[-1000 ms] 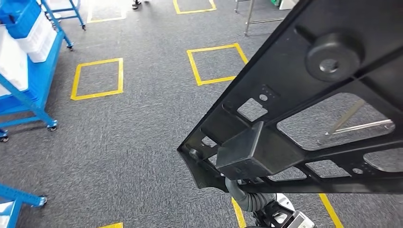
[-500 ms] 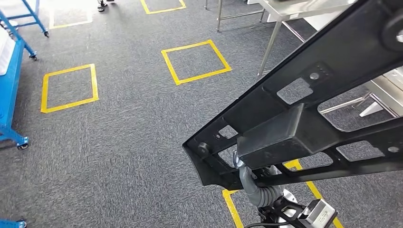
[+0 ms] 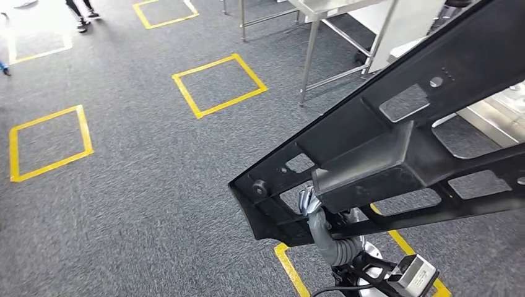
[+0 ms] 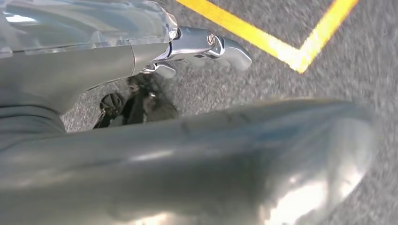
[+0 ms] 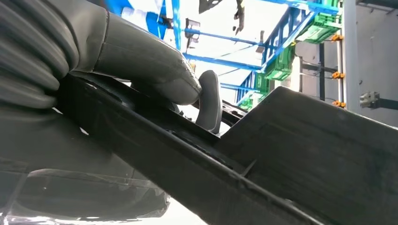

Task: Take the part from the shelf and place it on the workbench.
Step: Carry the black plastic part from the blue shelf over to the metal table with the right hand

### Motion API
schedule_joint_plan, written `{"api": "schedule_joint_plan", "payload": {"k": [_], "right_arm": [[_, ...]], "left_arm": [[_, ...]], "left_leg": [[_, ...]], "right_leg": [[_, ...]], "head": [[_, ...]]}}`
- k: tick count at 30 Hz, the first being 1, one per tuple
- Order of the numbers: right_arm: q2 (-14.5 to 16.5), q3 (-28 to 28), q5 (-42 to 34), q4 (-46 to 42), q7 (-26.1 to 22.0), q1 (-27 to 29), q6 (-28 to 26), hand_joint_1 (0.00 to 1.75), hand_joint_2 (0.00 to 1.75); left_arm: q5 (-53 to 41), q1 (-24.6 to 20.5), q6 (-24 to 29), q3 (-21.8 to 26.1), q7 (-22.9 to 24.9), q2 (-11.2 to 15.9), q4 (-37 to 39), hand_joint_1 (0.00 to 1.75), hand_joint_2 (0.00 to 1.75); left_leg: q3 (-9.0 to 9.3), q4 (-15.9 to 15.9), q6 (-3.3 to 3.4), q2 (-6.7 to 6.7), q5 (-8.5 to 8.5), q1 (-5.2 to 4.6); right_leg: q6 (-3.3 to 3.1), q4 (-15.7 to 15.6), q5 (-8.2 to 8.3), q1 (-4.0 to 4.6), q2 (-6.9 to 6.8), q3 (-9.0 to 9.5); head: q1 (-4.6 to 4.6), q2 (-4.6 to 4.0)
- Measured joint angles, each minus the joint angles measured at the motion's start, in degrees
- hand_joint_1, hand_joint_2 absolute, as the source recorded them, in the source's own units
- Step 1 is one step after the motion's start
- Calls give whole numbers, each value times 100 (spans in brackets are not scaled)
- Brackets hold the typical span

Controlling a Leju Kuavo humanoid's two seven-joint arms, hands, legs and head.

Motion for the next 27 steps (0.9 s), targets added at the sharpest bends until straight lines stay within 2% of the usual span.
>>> {"api": "schedule_joint_plan", "payload": {"k": [1, 2, 4, 5, 6, 8, 10, 11, 12, 13, 14, 16, 17, 18, 19, 20, 22, 24, 25, 26, 27], "right_arm": [[2, 19, 17, -2, -2, 0, 7, 175, 175], [3, 29, 27, -4, -3, 3, 13, 175, 175], [3, 35, 45, -8, -5, 15, 21, 175, 175], [3, 36, 56, -12, -7, 21, 21, 175, 175], [3, 37, 77, -15, -9, 19, 16, 175, 175], [3, 54, 136, -20, -10, 13, -16, 175, 175], [0, 94, 208, -20, 1, 36, -59, 175, 175], [-6, 123, 242, -20, 14, 56, -73, 175, 175], [-16, 154, 270, -20, 31, 69, -71, 175, 175], [-36, 196, 297, -19, 58, 69, -58, 175, 175], [-65, 247, 327, -14, 93, 50, -30, 175, 175], [-133, 376, 402, 14, 183, -37, 66, 175, 175], [-165, 453, 445, 42, 229, -98, 126, 175, 175], [-193, 528, 484, 79, 267, -160, 185, 175, 175], [-223, 607, 518, 119, 292, -224, 245, 175, 175], [-256, 682, 550, 165, 305, -287, 299, 175, 175], [-333, 843, 618, 273, 296, -472, 405, 175, 175], [-426, 1015, 674, 428, 274, -718, 501, 175, 175], [-475, 1090, 684, 524, 267, -833, 547, 175, 175], [-519, 1148, 680, 626, 264, -940, 590, 175, 175], [-557, 1198, 667, 743, 267, -1046, 630, 175, 175]], "left_arm": [[-14, 2, -2, 0, 4, 1, 0, 0, 0], [-30, 2, -3, 0, 9, 1, 0, 0, 0], [-56, -6, -5, 0, 15, -5, 0, 0, 0], [-57, -13, -8, 0, 14, -8, 0, 0, 0], [-57, -16, -17, 0, 9, -10, 0, 0, 0], [-59, -11, -55, 0, -14, -7, 0, 0, 0], [-60, 0, -110, -1, -43, -2, 0, 0, 0], [-60, 1, -133, -1, -52, 0, 0, 0, 0], [-60, 0, -150, -3, -55, 2, 0, 0, 0], [-60, -3, -165, -5, -56, 3, 0, 0, 0], [-60, -7, -177, -8, -56, 3, 0, 0, 0], [-60, -15, -198, -14, -55, 6, 0, 0, 0], [-60, -20, -206, -17, -55, 8, 0, 0, 0], [-60, -28, -213, -21, -55, 12, 0, 0, 0], [-60, -41, -222, -27, -56, 15, 0, 0, 0], [-51, -56, -234, -32, -60, 21, 0, 0, 0], [-23, -70, -266, -39, -74, 35, 1, 0, 0], [-6, -55, -292, -39, -86, 47, 2, 0, 0], [-8, -43, -299, -39, -88, 50, 2, 0, 0], [-7, -32, -299, -38, -92, 54, 2, 0, 0], [-4, -22, -296, -36, -97, 56, 2, 0, 0]], "left_leg": [[89, -219, 12, -100, 63, 7], [126, -310, 30, -155, 56, 7], [141, -344, 91, -73, 59, 0], [160, -375, 130, -12, 72, 4], [178, -408, 170, 51, 85, 11], [200, -449, 222, 187, 94, 12], [200, -448, 239, 326, 80, 0], [204, -447, 238, 396, 71, -3], [212, -445, 233, 460, 60, -4], [227, -444, 223, 523, 48, -4], [248, -443, 208, 578, 33, -6], [286, -441, 156, 674, 1, -26], [300, -440, 124, 720, -11, -35], [312, -446, 91, 771, -18, -41], [330, -455, 56, 825, -23, -41], [344, -445, 22, 820, -41, -35], [262, -209, -33, 615, -208, -20], [-83, 513, -61, 344, -569, -7], [-293, 923, -70, 291, -720, -5], [-451, 1204, -76, 270, -775, -6], [-511, 1263, -75, 263, -706, -6]], "right_leg": [[30, 23, -9, -1, 54, -20], [63, 35, -9, -3, 107, -45], [134, 25, 4, -16, 191, -73], [165, 53, -20, -14, 116, -85], [193, 160, -95, -11, -18, -134], [232, 735, -411, -8, -354, -416], [259, 1448, -693, -27, -460, -786], [267, 1609, -701, -36, -472, -876], [270, 1548, -602, -41, -485, -852], [262, 1274, -421, -42, -520, -715], [243, 856, -212, -37, -601, -496], [179, 162, 18, 14, -815, -135], [149, 8, 40, 41, -869, -65], [124, -22, 21, 64, -859, -67], [98, -34, 35, 63, -788, -74], [69, -52, 49, 50, -730, -69], [0, -98, 86, 12, -613, -47], [-47, -108, 105, 4, -488, -47], [-58, -105, 106, 11, -418, -50], [-61, -100, 106, 17, -342, -49], [-61, -92, 105, 22, -267, -46]], "head": [[0, 0], [-1, 0], [-1, 0], [-1, 0], [-1, 0], [0, 0], [0, 0], [0, 0], [0, 0], [0, 0], [0, 0], [0, 0], [0, 0], [0, 0], [0, 0], [0, 0], [0, 0], [-1, 0], [-1, 0], [-1, 0], [0, 0]]}}
